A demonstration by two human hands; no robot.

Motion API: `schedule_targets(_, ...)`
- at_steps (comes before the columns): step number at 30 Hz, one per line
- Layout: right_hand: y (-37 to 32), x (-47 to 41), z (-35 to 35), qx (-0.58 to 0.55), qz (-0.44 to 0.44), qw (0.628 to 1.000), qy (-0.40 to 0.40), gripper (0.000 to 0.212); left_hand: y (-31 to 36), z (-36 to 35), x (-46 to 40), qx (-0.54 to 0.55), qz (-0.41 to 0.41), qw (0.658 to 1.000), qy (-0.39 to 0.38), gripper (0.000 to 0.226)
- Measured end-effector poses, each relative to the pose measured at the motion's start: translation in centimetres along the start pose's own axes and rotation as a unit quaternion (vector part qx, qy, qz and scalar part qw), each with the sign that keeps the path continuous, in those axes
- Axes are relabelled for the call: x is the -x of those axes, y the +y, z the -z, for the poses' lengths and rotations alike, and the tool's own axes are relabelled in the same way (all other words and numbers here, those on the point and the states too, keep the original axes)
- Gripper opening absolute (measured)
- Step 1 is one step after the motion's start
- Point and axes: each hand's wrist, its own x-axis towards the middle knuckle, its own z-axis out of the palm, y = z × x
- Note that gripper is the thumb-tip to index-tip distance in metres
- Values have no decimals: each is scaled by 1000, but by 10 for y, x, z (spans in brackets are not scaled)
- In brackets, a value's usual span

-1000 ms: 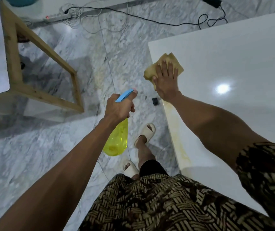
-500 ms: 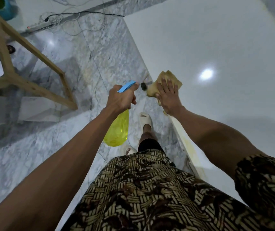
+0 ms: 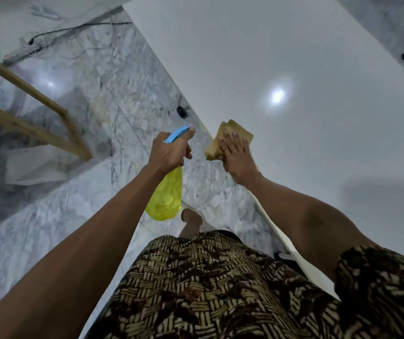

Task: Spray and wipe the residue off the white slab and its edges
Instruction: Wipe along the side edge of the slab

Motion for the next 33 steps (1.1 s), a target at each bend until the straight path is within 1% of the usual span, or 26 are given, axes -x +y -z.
schedule_targets(3, 6, 54, -5, -2, -8, 1000, 4, 68, -15, -28, 39, 0, 7, 1000, -7, 47)
schedule_targets(5, 13, 96, -16, -7, -14, 1000, -6, 68, -28, -47, 67, 0, 14, 1000, -21, 50)
schedule_targets(8, 23, 162, -33, -2, -21, 1000, 4, 65, -48, -79, 114, -5, 15, 999, -34, 56)
schedule_targets(10, 29, 196, -38, -13, -25, 1000, -4, 65, -60, -97, 139, -10, 20, 998, -52, 55)
schedule_targets(14, 38, 256, -52, -13, -47, 999, 17, 62, -78, -128, 183, -23, 1, 996, -87, 53)
schedule_targets(16, 41, 287, -60, -15, -57, 998, 27, 61, -87, -140, 204, -35, -5, 994, -107, 53)
schedule_targets(19, 47, 339, -79, -16, -95, 994, 56, 59, -101, -156, 240, -56, -41, 989, -133, 56)
schedule_targets(23, 47, 403, -102, -19, -117, 992, 40, 60, -128, -165, 283, -47, -47, 986, -152, 52)
schedule_targets(26, 48, 450, -103, -53, -141, 988, 36, 63, -145, -175, 313, -69, -54, 982, -166, 51)
schedule_targets(28, 45, 481, -111, -48, -152, 987, 34, 60, -155, -182, 330, -87, -51, 979, -178, 54)
schedule_targets(31, 50, 519, -122, -46, -171, 983, 47, 59, -167, -195, 350, -98, -52, 977, -183, 52)
schedule_targets(32, 50, 531, -126, -36, -176, 983, 42, 61, -171, -201, 358, -98, -57, 976, -184, 51)
schedule_targets(33, 51, 541, -132, -22, -178, 983, 42, 69, -174, -207, 364, -99, -63, 975, -186, 52)
